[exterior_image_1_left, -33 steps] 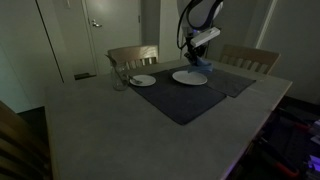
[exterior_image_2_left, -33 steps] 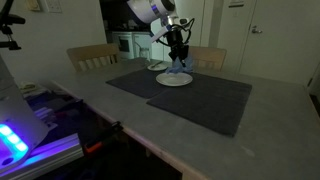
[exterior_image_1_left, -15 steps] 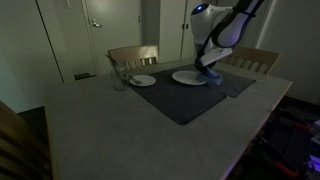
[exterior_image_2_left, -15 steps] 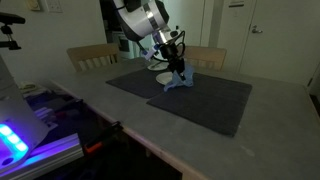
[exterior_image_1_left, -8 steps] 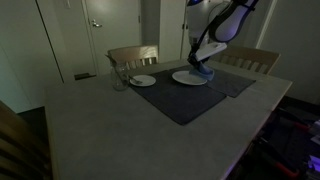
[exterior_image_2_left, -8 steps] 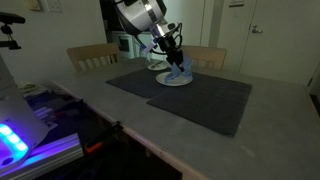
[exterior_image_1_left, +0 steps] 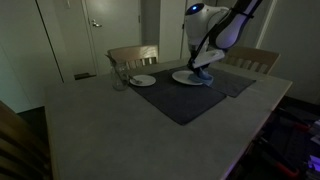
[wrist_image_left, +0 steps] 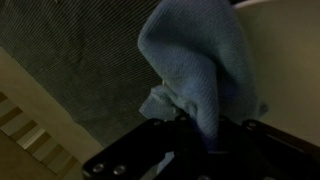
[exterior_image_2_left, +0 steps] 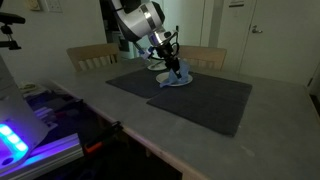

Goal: Wipe the plate with the towel

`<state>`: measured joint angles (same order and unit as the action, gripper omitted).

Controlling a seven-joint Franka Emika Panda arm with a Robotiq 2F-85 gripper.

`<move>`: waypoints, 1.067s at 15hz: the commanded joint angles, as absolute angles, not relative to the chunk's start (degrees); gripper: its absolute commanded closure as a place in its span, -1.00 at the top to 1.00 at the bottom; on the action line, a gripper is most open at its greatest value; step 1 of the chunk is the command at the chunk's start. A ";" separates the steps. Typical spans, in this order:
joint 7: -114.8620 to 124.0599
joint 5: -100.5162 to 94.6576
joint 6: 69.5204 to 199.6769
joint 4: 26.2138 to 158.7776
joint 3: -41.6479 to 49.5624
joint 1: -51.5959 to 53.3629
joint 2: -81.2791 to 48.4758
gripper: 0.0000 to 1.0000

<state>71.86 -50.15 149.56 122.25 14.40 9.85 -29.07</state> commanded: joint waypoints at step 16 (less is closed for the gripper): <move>88.69 -49.93 152.82 119.88 10.93 7.45 -34.48 -0.93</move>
<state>89.67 -51.25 149.76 121.01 13.15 9.73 -32.48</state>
